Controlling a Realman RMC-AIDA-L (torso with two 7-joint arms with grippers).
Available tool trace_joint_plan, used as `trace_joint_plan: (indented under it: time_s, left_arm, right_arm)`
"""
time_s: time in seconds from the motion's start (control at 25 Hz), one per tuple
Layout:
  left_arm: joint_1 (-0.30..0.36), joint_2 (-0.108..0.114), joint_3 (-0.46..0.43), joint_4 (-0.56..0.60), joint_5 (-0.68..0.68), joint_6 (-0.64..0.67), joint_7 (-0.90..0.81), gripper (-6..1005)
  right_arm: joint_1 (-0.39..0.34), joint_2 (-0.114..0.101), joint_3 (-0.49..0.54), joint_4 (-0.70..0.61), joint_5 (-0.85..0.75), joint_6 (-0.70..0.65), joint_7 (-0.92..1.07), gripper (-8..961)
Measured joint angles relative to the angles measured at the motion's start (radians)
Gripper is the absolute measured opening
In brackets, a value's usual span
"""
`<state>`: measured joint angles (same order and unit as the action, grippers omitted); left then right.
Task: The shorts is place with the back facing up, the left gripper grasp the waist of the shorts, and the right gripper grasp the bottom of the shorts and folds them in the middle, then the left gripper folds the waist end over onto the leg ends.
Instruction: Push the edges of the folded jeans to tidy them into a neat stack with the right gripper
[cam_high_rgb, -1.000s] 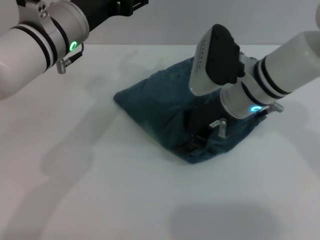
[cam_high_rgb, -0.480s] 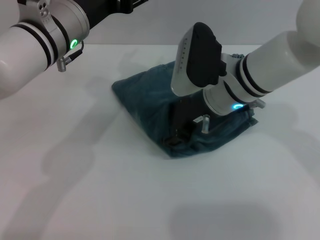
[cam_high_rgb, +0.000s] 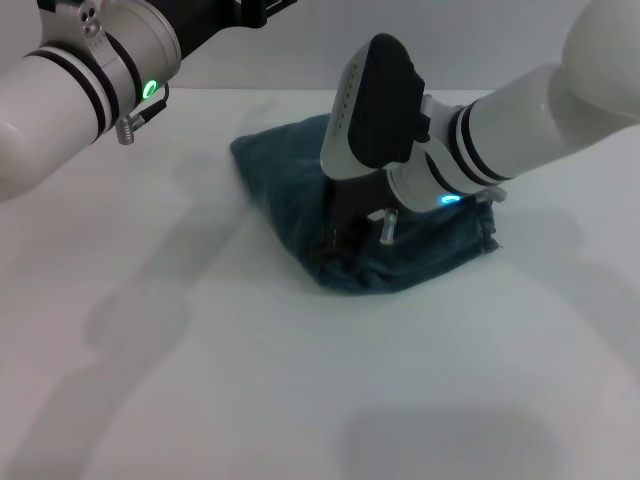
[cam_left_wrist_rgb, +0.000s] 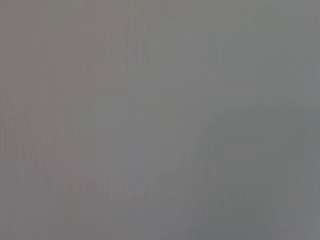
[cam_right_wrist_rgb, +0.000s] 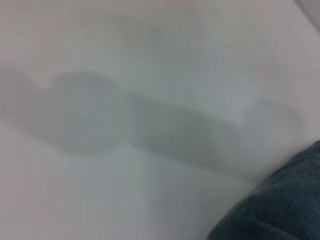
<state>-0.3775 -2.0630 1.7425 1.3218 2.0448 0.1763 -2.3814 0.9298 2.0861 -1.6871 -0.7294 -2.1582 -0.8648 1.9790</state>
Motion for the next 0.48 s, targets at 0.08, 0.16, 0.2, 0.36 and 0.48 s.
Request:
trace_joint_plan:
  time_s: [0.08, 0.16, 0.2, 0.36, 0.48]
  left_arm:
    - [0.000, 0.000, 0.000, -0.001, 0.000, 0.000, 0.001, 842]
    - [0.000, 0.000, 0.000, -0.001, 0.000, 0.000, 0.001, 842]
    - [0.000, 0.000, 0.000, -0.001, 0.000, 0.000, 0.001, 842]
    - [0.000, 0.000, 0.001, -0.003, 0.000, -0.002, 0.001, 842]
    - [0.000, 0.000, 0.002, -0.003, 0.000, -0.002, 0.000, 842]
  right_arm:
    - [-0.003, 0.000, 0.000, -0.001, 0.000, 0.019, -0.001, 603]
    - [-0.007, 0.000, 0.000, 0.000, 0.000, 0.052, -0.003, 603]
    - [-0.008, 0.000, 0.000, 0.002, 0.000, 0.066, -0.003, 603]
    - [-0.015, 0.000, 0.000, 0.005, 0.004, 0.127, -0.005, 603]
    - [-0.018, 0.000, -0.003, 0.005, 0.012, 0.135, -0.009, 603]
